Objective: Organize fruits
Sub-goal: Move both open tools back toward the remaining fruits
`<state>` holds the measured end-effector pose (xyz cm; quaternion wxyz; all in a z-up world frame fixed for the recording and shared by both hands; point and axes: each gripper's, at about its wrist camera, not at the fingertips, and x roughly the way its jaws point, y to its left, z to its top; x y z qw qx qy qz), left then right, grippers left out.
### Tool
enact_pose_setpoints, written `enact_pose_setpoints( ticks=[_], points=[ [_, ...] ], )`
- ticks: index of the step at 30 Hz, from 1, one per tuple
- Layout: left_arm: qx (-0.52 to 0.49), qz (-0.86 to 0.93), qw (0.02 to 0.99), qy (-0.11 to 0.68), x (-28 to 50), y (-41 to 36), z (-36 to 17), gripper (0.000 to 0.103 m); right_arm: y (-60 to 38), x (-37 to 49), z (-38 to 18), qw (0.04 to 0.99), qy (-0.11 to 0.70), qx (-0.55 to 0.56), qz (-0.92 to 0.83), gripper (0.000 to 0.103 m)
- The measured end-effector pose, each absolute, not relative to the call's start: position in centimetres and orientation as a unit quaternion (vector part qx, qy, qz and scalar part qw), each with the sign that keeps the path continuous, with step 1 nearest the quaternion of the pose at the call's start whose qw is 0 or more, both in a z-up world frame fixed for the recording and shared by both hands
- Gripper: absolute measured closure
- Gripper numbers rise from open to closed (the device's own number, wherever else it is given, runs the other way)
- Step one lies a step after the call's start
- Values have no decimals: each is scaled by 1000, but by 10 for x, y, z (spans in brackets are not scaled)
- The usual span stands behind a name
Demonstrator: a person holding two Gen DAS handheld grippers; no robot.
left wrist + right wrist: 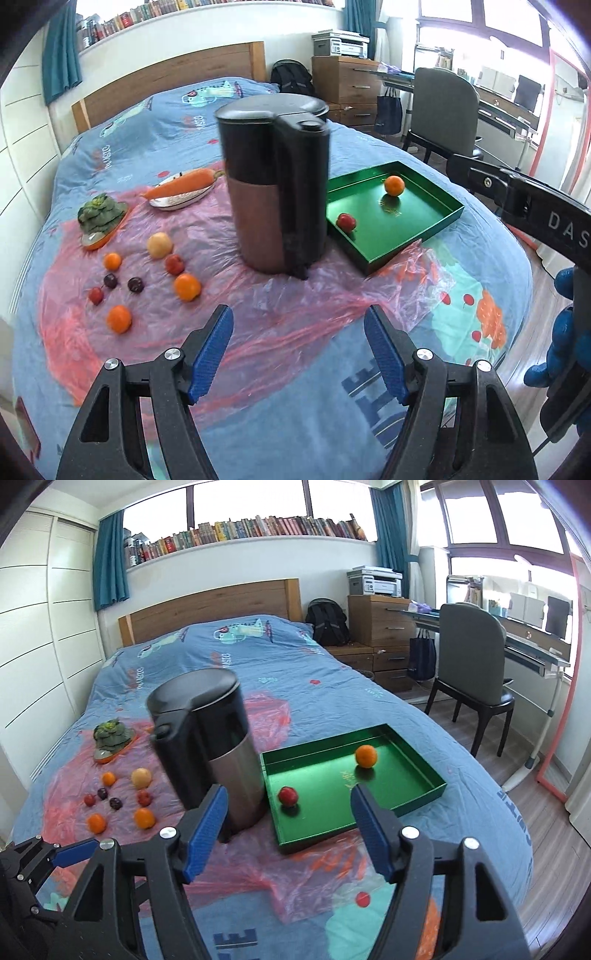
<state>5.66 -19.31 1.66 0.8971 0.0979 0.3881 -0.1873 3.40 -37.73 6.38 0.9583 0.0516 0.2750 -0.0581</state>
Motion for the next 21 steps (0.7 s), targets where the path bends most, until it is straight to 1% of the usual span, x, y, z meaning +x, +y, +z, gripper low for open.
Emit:
enact_pose_setpoints(
  ticks=[11, 14, 15, 21],
  points=[
    [59, -133, 913, 381, 17, -75, 13, 35, -264, 4, 48, 950, 310, 46, 2, 1],
    [68, -108, 918, 375, 9, -53, 10, 35, -233, 3, 40, 944, 326, 36, 27, 1],
    [65, -99, 920, 374, 7, -44, 8, 35, -223, 3, 37, 942, 331, 33, 39, 0],
    [28, -45, 916, 398, 21, 6, -17, 35, -165, 16, 21, 934, 346, -7, 86, 0]
  ],
)
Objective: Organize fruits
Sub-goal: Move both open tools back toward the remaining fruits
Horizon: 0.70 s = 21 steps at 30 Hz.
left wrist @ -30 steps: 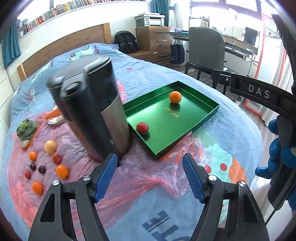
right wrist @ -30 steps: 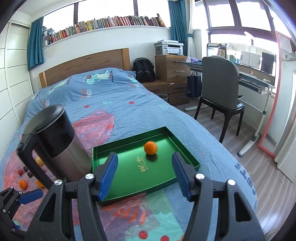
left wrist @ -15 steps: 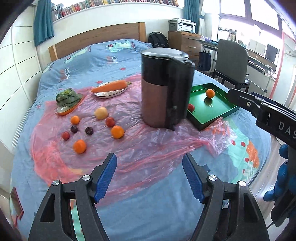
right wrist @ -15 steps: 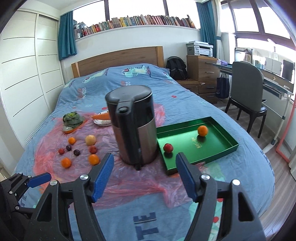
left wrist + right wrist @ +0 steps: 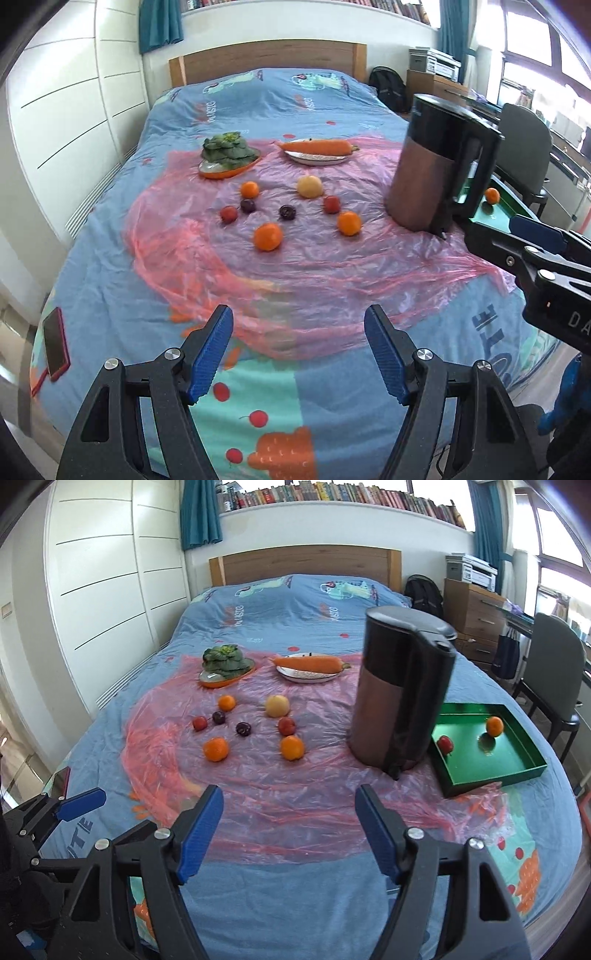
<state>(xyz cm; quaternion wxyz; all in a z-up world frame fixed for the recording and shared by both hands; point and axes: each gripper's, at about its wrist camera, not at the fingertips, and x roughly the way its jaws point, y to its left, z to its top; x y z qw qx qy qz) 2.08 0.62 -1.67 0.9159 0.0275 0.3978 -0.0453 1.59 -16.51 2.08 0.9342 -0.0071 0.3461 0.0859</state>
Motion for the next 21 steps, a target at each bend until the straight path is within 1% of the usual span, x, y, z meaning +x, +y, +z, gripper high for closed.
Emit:
enact_pose_setpoints(
  ticks=[7, 11, 21],
  points=[
    [-16, -4, 906, 423, 47, 56, -47, 35, -132, 51, -4, 928, 356, -30, 107, 0],
    [-18, 2, 904, 428, 70, 71, -58, 35, -124, 84, -20, 924, 363, -30, 113, 0],
    [-27, -37, 891, 452, 156, 57, -85, 35, -141, 175, -72, 912, 398, -5, 102, 0]
  ],
)
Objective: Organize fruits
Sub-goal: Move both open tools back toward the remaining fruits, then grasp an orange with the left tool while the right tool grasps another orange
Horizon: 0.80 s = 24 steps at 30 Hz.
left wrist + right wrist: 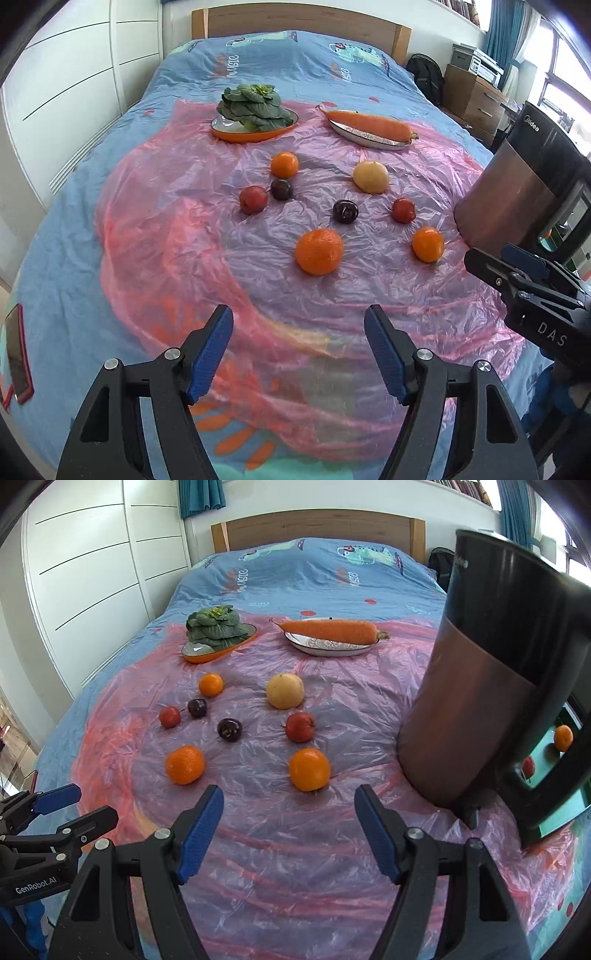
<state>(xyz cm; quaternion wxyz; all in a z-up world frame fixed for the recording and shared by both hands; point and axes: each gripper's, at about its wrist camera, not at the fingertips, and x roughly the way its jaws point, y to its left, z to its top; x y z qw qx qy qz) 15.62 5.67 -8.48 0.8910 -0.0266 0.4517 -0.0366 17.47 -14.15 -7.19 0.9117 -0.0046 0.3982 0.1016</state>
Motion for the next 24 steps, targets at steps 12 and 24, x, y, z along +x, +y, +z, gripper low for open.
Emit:
enact_pose_setpoints(
  ticks=[12, 24],
  points=[
    [-13, -41, 881, 470, 223, 43, -127, 35, -148, 240, -119, 897, 425, 1, 120, 9],
    [6, -49, 876, 480, 238, 39, -148, 53, -139, 254, -147, 881, 452, 3, 136, 64]
  ],
)
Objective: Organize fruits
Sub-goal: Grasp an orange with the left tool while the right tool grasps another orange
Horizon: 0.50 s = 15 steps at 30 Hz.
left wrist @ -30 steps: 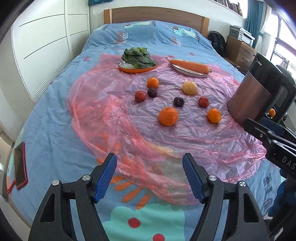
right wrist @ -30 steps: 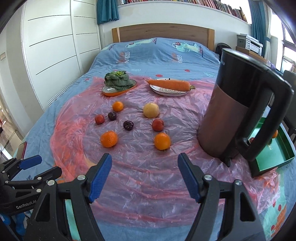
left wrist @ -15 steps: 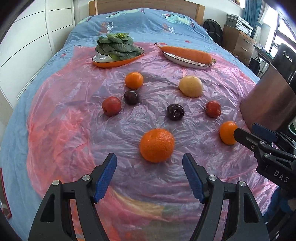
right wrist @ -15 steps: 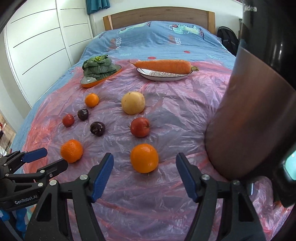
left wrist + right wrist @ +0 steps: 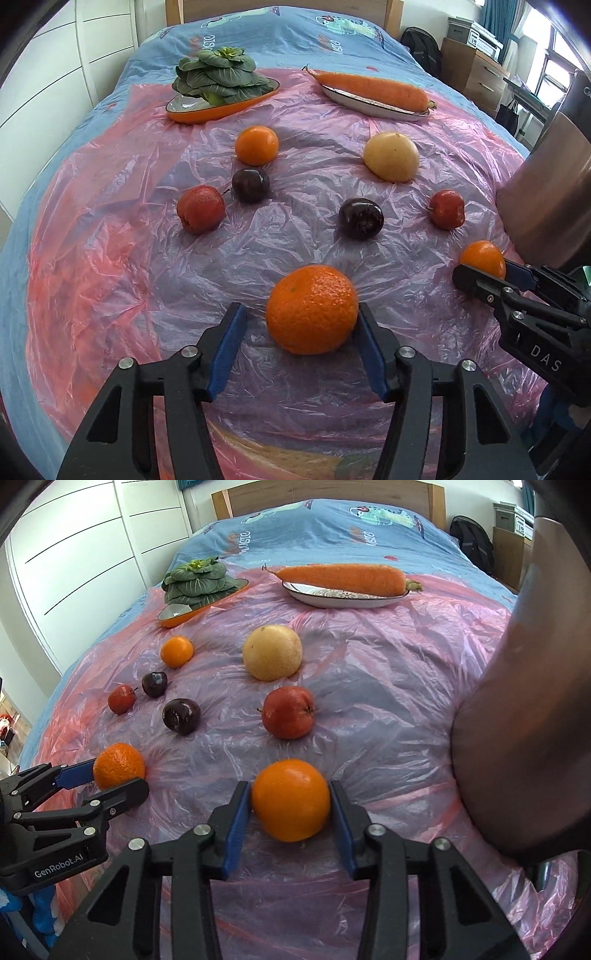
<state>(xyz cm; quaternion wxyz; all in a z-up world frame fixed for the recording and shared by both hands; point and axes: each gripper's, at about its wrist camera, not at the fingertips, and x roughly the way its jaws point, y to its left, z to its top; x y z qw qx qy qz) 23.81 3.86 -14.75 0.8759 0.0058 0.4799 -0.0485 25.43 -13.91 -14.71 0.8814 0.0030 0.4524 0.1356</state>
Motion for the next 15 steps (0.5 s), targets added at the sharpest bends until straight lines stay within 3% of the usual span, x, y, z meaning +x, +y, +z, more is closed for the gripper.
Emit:
enact_pose_setpoints(
  ticks=[4, 8, 15],
  points=[
    [11, -49, 876, 479, 239, 36, -149, 53, -139, 255, -148, 881, 453, 1, 136, 64],
    [16, -57, 876, 479, 238, 34, -150, 64, -139, 255, -148, 881, 453, 1, 137, 64],
    [4, -70, 874, 481, 238, 39, -147, 66, -139, 255, -147, 881, 453, 0, 137, 64]
  ],
)
